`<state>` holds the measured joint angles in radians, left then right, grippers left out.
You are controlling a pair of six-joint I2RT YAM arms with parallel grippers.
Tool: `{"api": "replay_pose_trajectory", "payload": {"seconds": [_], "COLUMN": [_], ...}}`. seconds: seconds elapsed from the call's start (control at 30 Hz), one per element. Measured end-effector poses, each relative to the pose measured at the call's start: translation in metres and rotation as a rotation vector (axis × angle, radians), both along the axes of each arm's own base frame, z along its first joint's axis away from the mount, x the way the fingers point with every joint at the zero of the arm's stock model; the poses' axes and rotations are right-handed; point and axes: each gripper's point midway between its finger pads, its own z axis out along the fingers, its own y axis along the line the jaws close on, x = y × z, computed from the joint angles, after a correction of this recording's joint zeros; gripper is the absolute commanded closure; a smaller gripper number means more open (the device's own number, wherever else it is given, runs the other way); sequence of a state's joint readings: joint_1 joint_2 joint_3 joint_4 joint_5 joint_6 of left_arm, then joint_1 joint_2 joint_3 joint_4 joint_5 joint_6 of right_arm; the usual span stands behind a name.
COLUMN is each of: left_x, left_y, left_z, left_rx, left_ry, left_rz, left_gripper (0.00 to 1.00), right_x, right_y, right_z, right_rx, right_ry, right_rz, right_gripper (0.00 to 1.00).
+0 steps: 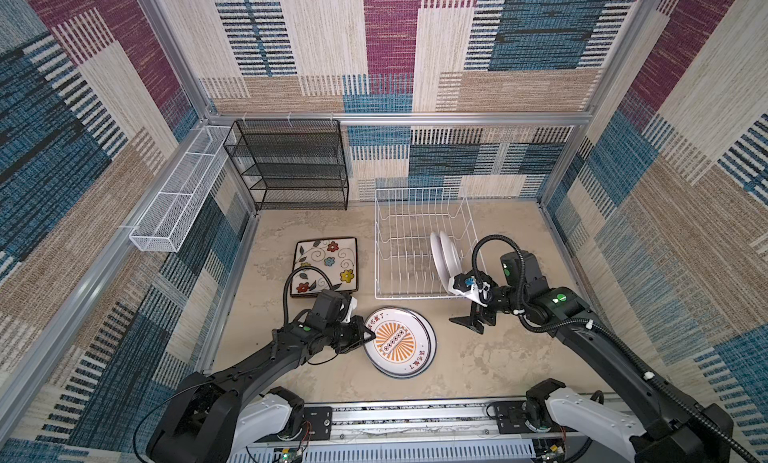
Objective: Unload the plates from the dish rack
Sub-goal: 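Lower the sunburst plate onto the teal-rimmed plate with the left gripper, then open the left gripper and release the sunburst plate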
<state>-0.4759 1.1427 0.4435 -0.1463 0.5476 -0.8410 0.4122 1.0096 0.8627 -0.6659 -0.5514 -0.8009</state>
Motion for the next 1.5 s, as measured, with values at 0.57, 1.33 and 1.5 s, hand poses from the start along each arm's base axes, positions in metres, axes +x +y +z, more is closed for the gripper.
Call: {"api": "replay_pose_trajectory", "payload": {"seconds": [0.57,1.33,1.5], "left_x": [0.008,0.011,0.012], "left_y": [-0.001,-0.004,-0.001], "left_z": [0.003,-0.008,-0.009], "left_rx": [0.035,0.13,0.171], "left_ry": [0.02,0.095,0.092], "left_rz": [0.004,-0.045,-0.057], "left_gripper": [0.58,0.48,0.48], "right_x": [0.002,0.004,0.004], "right_y": [0.0,0.0,0.0], "right_z": [-0.002,-0.001,-0.001], "right_rx": [0.006,0.005,0.009], "right_ry": [-0.024,-0.033,-0.032], "right_rz": [-0.004,-0.009,-0.013], "right_gripper": [0.0,0.0,0.0]}}
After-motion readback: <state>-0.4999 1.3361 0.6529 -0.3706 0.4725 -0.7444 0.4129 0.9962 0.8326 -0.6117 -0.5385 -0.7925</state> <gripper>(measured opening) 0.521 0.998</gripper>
